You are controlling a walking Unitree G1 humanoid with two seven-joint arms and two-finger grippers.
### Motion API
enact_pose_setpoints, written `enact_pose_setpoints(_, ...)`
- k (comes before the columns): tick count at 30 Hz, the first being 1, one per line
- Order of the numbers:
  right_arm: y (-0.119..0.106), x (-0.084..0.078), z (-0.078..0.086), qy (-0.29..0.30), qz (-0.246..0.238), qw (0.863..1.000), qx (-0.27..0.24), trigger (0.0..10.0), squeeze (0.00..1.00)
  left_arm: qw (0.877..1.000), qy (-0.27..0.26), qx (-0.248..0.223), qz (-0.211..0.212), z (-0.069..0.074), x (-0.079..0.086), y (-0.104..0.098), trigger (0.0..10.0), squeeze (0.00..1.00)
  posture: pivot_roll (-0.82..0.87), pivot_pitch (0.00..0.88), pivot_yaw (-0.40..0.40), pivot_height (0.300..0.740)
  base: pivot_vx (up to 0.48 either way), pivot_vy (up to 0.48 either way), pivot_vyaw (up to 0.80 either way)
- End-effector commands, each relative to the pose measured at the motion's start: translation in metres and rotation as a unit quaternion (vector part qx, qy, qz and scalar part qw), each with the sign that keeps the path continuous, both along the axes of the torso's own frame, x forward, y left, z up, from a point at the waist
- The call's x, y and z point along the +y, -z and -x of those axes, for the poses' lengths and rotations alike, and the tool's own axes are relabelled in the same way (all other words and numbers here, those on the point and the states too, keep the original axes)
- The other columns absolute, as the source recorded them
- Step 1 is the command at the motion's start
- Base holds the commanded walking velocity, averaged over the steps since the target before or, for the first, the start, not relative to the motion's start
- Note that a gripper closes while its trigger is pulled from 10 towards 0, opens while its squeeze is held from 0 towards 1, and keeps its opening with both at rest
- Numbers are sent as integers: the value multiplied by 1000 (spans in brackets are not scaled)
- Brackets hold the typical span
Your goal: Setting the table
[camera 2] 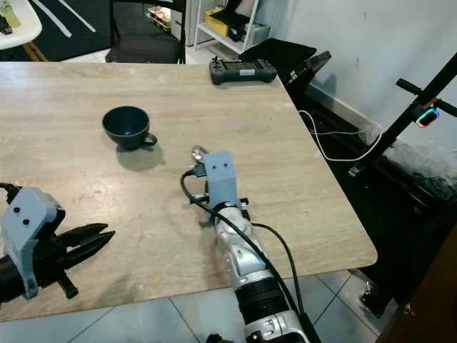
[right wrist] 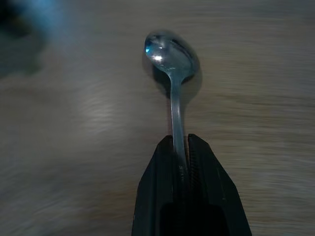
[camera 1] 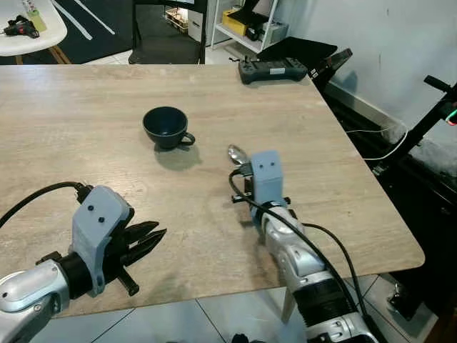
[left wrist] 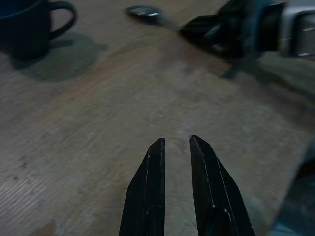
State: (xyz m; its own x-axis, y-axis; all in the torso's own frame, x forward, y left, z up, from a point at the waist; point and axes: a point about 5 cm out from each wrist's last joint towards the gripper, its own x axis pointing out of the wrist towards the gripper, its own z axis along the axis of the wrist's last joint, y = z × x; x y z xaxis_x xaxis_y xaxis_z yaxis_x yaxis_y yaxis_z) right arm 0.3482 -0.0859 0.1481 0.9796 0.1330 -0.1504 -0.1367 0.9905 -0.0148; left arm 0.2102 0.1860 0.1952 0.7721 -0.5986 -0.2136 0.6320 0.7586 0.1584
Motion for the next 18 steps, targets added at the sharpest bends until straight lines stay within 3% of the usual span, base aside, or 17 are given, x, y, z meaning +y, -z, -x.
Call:
enact_pose_setpoints(1,-12,-18,-1,40,-42,998,-35,10000,0,1000,-25,-6,9,-7,-1,5,10000,0,128,142,-7,740,0,0,0)
enact_pose_setpoints(2,-29,-27,-3,60,-76,992,-76,10000,0,998,-52,-19,21,-14,-2,4,10000,0,128,142,-7,740,0,0,0)
enact_pose_setpoints(8,-66,-58,0,123,-123,970,-167,10000,0,991,-108,-43,63,-36,-16,6,10000,0,115,138,-4,740,0,0,0)
enact_pose_setpoints(11,-72,-69,2,141,-133,964,-184,10000,0,989,-113,-47,82,-45,-27,6,10000,0,112,136,-2,740,0,0,0)
enact_pose_setpoints(14,-70,-69,3,140,-124,966,-180,10000,0,989,-112,-50,81,-49,-33,6,10000,0,99,128,8,740,0,0,0)
enact_pose_setpoints(18,-55,-62,4,116,-101,978,-143,10000,0,989,-110,-54,83,-57,-39,5,10000,0,93,123,15,740,0,0,0)
